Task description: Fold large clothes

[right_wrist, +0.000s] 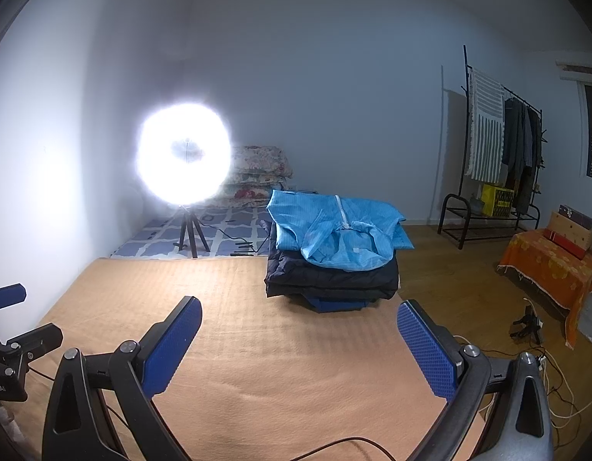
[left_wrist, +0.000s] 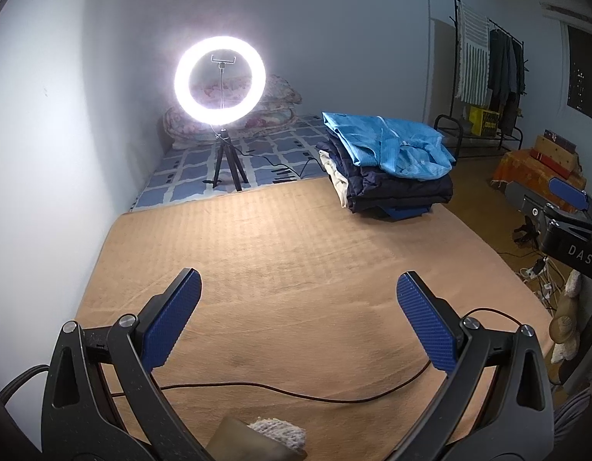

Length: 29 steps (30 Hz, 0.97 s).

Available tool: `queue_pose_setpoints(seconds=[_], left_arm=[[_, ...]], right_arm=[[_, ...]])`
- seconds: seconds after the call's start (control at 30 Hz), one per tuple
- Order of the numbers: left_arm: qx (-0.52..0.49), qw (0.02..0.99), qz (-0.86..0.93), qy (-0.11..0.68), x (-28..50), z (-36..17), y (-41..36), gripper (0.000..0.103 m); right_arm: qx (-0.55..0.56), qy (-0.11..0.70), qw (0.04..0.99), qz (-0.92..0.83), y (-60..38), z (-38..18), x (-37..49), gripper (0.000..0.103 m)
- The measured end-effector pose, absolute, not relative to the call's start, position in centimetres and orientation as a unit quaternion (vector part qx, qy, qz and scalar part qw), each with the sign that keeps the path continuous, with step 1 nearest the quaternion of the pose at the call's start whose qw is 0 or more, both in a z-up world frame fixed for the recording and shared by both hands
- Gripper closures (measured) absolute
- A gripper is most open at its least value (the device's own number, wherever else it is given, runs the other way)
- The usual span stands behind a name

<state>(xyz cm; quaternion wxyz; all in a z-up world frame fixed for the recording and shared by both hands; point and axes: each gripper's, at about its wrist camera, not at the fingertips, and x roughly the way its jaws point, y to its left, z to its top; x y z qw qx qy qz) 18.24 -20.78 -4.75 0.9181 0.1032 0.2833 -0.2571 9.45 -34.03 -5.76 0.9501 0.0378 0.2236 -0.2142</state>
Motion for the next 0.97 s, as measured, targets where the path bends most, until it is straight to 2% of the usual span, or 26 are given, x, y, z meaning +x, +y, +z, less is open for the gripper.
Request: queue_pose_setpoints(seconds=[0.73,0.97], left_arm=[[0.111,0.919,-0.254,0.279,18.11,-4.76,-20.67,0.0],[0.117,0.928,-0.244,0.255,17.96,-4.17,-20.12,0.0]], right_arm=[[0.041,0.226,0.95,-0.213,-34.56,-5.8,9.43,0.0],[0.035,0.231,0.949,-0.21,-34.65,-5.92,9.41,0.0]])
